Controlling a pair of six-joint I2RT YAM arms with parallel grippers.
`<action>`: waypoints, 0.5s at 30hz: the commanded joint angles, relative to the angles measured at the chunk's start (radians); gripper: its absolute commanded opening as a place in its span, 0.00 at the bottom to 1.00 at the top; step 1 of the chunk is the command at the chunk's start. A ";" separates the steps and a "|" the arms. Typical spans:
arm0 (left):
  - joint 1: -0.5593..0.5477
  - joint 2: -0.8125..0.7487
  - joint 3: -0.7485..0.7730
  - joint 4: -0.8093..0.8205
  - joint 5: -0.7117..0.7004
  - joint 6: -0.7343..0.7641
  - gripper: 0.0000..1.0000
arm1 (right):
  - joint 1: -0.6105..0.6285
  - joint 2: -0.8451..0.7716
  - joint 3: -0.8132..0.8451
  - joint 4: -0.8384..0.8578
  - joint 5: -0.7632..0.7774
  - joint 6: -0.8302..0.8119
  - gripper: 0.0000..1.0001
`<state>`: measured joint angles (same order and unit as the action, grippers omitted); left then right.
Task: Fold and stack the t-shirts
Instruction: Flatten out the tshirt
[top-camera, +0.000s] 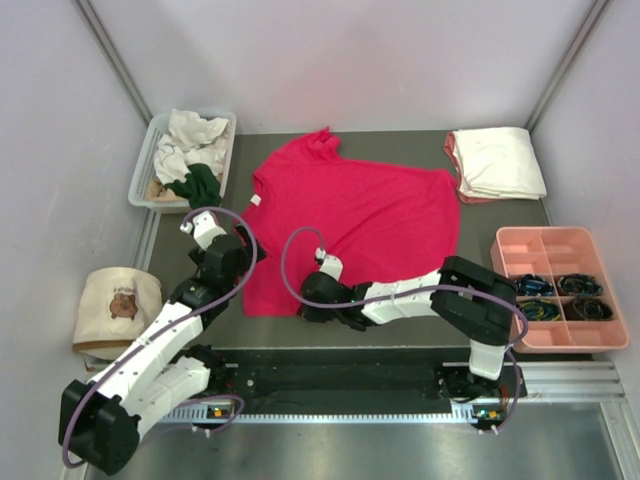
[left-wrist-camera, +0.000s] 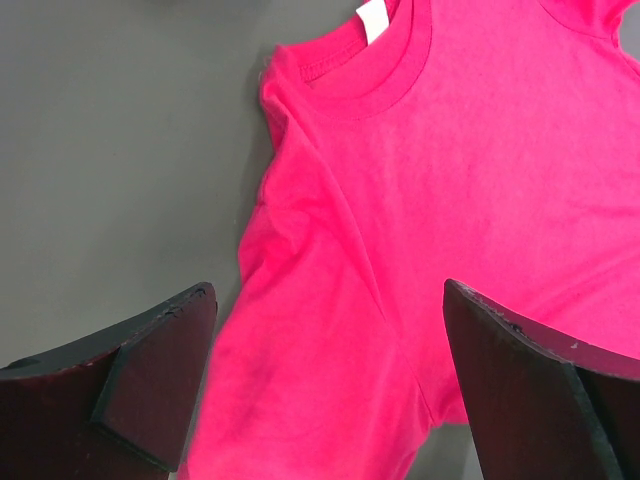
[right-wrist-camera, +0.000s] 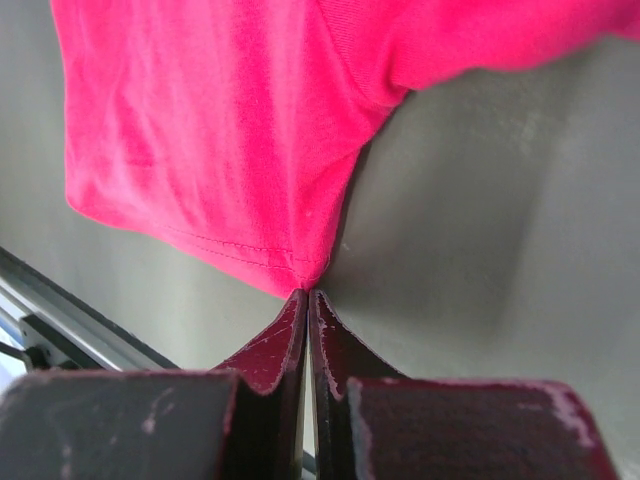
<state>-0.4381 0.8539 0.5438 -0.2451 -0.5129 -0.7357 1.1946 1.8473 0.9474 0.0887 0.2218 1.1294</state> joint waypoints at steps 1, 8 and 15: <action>0.002 -0.015 -0.008 0.010 0.001 -0.010 0.99 | 0.023 0.001 -0.076 -0.244 0.030 -0.029 0.00; 0.002 -0.001 0.005 0.013 0.001 -0.005 0.99 | 0.043 -0.028 -0.081 -0.296 0.056 -0.036 0.00; 0.002 0.000 0.005 0.017 0.001 -0.004 0.99 | 0.057 -0.043 -0.070 -0.339 0.065 -0.060 0.00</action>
<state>-0.4381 0.8536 0.5430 -0.2474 -0.5125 -0.7353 1.2243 1.7824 0.9165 -0.0189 0.2680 1.1221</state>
